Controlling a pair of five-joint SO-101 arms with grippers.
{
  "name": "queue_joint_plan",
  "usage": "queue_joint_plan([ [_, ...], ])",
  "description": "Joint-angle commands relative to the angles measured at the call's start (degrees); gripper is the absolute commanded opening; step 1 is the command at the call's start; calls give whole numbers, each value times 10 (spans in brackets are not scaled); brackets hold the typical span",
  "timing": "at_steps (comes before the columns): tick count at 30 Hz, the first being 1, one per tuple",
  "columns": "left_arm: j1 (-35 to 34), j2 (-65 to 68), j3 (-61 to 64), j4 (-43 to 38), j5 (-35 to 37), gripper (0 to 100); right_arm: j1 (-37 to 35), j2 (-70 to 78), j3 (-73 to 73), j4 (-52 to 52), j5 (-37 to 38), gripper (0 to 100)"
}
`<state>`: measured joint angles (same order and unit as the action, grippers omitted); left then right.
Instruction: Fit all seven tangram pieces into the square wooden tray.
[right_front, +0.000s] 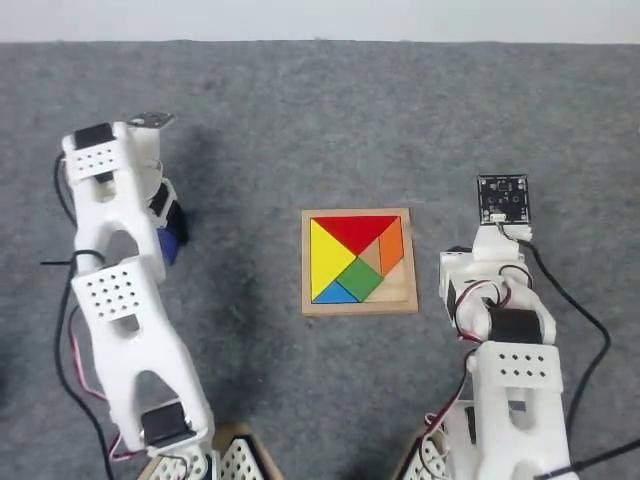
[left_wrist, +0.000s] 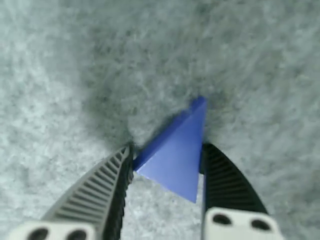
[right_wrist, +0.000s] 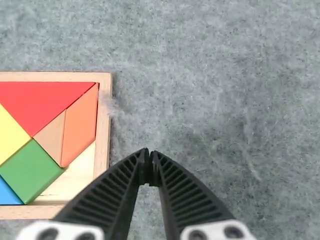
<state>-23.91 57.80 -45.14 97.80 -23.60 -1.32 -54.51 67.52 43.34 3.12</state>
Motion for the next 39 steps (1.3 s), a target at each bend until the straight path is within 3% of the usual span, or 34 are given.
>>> queue_joint_plan([
  [1,32,-5,-22,-4,-4,163,-5,-17,-7,4,7,7],
  [11,64,-59,-17,28,20,48,-5,-19,-7,4,7,7],
  [16,105,-120,80,25,1,36,-4,-19,-7,4,7,7],
  [23,113,-140,178,-57,1,38,-3,-19,-7,4,7,7],
  [35,105,-129,182,-95,14,103,-2,-20,-7,4,7,7],
  [39,108,-113,182,-96,11,10,-2,-20,-7,4,7,7],
])
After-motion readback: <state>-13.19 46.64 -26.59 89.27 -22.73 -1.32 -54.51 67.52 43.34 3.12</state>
